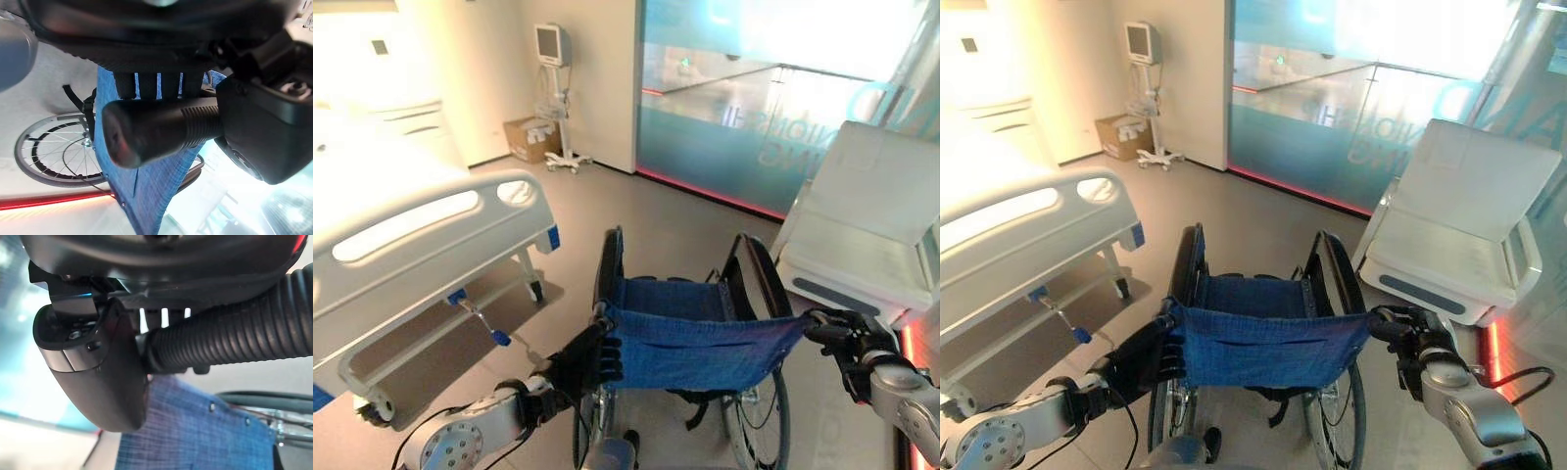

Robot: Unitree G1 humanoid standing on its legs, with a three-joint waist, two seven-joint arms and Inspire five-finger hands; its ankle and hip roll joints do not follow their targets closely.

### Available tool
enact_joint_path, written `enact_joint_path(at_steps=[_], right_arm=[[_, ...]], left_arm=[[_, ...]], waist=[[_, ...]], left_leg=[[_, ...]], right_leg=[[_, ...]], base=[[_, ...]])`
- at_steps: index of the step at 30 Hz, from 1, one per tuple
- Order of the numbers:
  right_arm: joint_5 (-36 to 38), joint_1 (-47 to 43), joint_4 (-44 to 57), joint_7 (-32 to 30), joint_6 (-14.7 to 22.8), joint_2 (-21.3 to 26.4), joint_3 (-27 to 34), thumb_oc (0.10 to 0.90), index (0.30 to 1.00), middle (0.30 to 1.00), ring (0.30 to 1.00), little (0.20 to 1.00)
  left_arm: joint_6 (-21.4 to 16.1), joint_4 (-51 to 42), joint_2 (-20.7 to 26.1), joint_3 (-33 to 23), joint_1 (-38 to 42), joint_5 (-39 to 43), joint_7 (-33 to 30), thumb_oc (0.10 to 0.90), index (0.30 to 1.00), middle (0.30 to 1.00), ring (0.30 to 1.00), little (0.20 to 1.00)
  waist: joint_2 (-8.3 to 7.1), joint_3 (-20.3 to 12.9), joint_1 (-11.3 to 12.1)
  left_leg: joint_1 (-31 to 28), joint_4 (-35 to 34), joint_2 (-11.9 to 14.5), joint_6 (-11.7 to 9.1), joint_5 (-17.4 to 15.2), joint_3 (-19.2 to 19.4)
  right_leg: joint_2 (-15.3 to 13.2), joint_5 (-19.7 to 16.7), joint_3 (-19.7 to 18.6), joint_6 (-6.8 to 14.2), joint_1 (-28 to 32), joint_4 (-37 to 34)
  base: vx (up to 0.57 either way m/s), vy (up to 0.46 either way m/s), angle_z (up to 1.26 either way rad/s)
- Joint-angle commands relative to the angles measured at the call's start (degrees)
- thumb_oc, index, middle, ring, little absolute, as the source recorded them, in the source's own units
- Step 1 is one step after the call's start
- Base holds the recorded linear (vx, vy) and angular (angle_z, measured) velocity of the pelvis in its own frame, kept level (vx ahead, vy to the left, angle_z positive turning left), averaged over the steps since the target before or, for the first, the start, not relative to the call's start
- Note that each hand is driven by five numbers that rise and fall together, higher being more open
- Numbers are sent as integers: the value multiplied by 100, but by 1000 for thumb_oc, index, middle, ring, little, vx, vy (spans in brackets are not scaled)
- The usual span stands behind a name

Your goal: Push the wheelchair next to the bed

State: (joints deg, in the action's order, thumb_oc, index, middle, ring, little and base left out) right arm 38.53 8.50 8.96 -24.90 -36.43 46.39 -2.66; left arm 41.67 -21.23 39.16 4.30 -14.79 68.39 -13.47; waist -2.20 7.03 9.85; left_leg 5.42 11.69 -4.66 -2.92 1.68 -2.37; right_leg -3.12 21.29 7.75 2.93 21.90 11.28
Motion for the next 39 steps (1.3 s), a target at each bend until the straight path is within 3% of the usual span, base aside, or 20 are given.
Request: enact_joint_path(at_steps=[1,3,5,8,11,13,16,17,18,19,22,26,27,28,30,32,34,36,38,39], right_arm=[[693,-802,569,899,952,-942,-901,400,300,300,300,300],[720,-927,609,788,990,-939,-939,400,300,300,300,300],[736,-1182,604,594,1037,-961,-1050,400,300,300,300,300],[662,-1463,498,466,1046,-1059,-1137,400,300,300,300,300],[429,-1752,285,397,1118,-1228,-1112,400,300,300,300,300],[307,-1867,218,419,1178,-1295,-991,400,300,300,300,300],[321,-2075,92,368,1135,-1383,-941,400,300,300,300,300],[323,-2097,82,362,1133,-1390,-947,400,300,300,300,300],[416,-2274,91,239,1036,-1439,-974,400,300,300,300,300],[506,-2379,116,145,946,-1445,-979,400,300,300,300,300],[657,-2559,211,20,779,-1425,-948,400,300,300,300,300],[808,-2859,265,-24,493,-1470,-907,400,300,300,300,300],[807,-2888,280,-7,436,-1461,-893,400,300,300,300,300],[787,-2927,339,44,322,-1397,-894,400,300,300,300,300],[654,-3030,526,296,2,-1182,-871,400,300,300,300,300],[685,-3111,586,350,-131,-1104,-831,400,300,300,300,300],[762,-3175,644,348,-232,-1026,-809,400,300,300,300,300],[902,-3232,692,287,-281,-938,-838,400,300,300,300,300],[1015,-3314,766,230,-295,-880,-888,400,300,300,300,300],[1054,-3379,790,158,-261,-923,-951,400,300,300,300,300]], left_arm=[[-704,57,-75,-658,956,-88,-118,400,300,300,300,300],[-656,49,28,-791,951,-33,-28,400,300,300,300,300],[-672,60,177,-902,1011,105,42,400,300,300,300,300],[-694,135,263,-846,1223,264,-21,400,300,300,300,300],[-728,335,194,-582,1572,238,-18,400,300,300,300,300],[-796,454,23,-454,1718,43,67,400,300,300,300,300],[-819,591,-207,-327,1875,-146,10,400,300,300,300,300],[-818,603,-212,-320,1889,-151,7,400,300,300,300,300],[-815,661,-184,-287,2002,-168,-71,400,300,300,300,300],[-794,702,-153,-268,2079,-197,-73,400,300,300,300,300],[-821,769,-79,-267,2180,-230,-50,400,300,300,300,300],[-806,829,-271,-512,2184,-363,-18,400,300,300,300,300],[-809,816,-292,-535,2180,-388,-24,400,300,300,300,300],[-873,808,-334,-565,2170,-421,-25,400,300,300,300,300],[-1111,670,-451,-599,2105,-269,-252,400,300,300,300,300],[-1128,569,-482,-666,2085,-114,-387,400,300,300,300,300],[-1099,501,-523,-741,2074,-4,-492,400,300,300,300,300],[-1019,479,-529,-812,2081,92,-600,400,300,300,300,300],[-1013,485,-438,-871,2055,186,-661,400,300,300,300,300],[-1055,512,-353,-877,2045,272,-687,400,300,300,300,300]], waist=[[-84,59,172],[-105,44,189],[-78,34,158],[-24,69,93],[20,168,5],[18,388,-128],[-166,637,-343],[-153,675,-360],[-285,760,-441],[-314,803,-490],[-377,880,-530],[-420,748,-527],[-411,720,-535],[-375,644,-571],[-173,345,-713],[-214,265,-702],[-243,249,-643],[-199,304,-547],[-181,393,-456],[-97,435,-408]], left_leg=[[315,79,-73,342,598,102],[210,77,-147,515,481,172],[0,-41,-235,752,360,210],[-137,-75,-294,833,273,167],[-187,154,-375,759,142,95],[-379,457,-369,634,-85,89],[-753,805,-491,614,-541,196],[-801,858,-474,620,-617,189],[-1017,1078,-495,652,-1006,142],[-1149,1193,-467,672,-1230,58],[-1314,1459,-427,733,-1634,-124],[-1379,1862,-352,779,-2016,-255],[-1402,1882,-329,771,-2006,-278],[-1451,1989,-236,700,-1772,-344],[-1600,2528,92,225,-220,-490],[-1307,3206,-102,92,270,-520],[-814,3867,-309,56,417,-457],[-322,4011,-361,134,169,-350],[-106,3359,-315,239,10,-236],[8,2085,-137,263,197,-89]], right_leg=[[392,-1038,405,92,-63,468],[289,-1277,513,223,-350,1239],[156,-1865,482,481,-983,2398],[45,-1958,466,472,-1334,2502],[-80,-1842,516,288,-1406,1271],[-228,-2016,392,201,-1433,140],[-534,-2995,-106,551,-1800,-887],[-532,-3032,-116,573,-1785,-947],[-752,-3417,-270,707,-2163,-1425],[-816,-3556,-338,747,-2361,-1628],[-876,-3682,-373,759,-2579,-1615],[-684,-3319,-291,716,-2583,-1102],[-661,-3292,-292,709,-2609,-1006],[-569,-3209,-301,636,-2621,-814],[-253,-2963,-120,193,-2476,-702],[-227,-2888,-142,63,-2362,-698],[-172,-2778,-189,-40,-2169,-666],[-23,-2675,-202,-107,-1899,-611],[140,-2526,-245,-140,-1678,-517],[376,-2323,-270,-163,-1464,-471]], base=[[326,164,2],[288,190,-1],[248,211,-16],[165,87,8],[273,-36,-20],[293,-117,1],[368,-161,84],[431,-316,45],[450,-324,26],[589,-409,11],[423,-259,39],[424,-277,66],[331,-193,35],[337,-139,46],[380,-116,64],[261,-96,20],[313,-116,26],[307,-106,56],[364,-93,-16],[345,-60,-51]])
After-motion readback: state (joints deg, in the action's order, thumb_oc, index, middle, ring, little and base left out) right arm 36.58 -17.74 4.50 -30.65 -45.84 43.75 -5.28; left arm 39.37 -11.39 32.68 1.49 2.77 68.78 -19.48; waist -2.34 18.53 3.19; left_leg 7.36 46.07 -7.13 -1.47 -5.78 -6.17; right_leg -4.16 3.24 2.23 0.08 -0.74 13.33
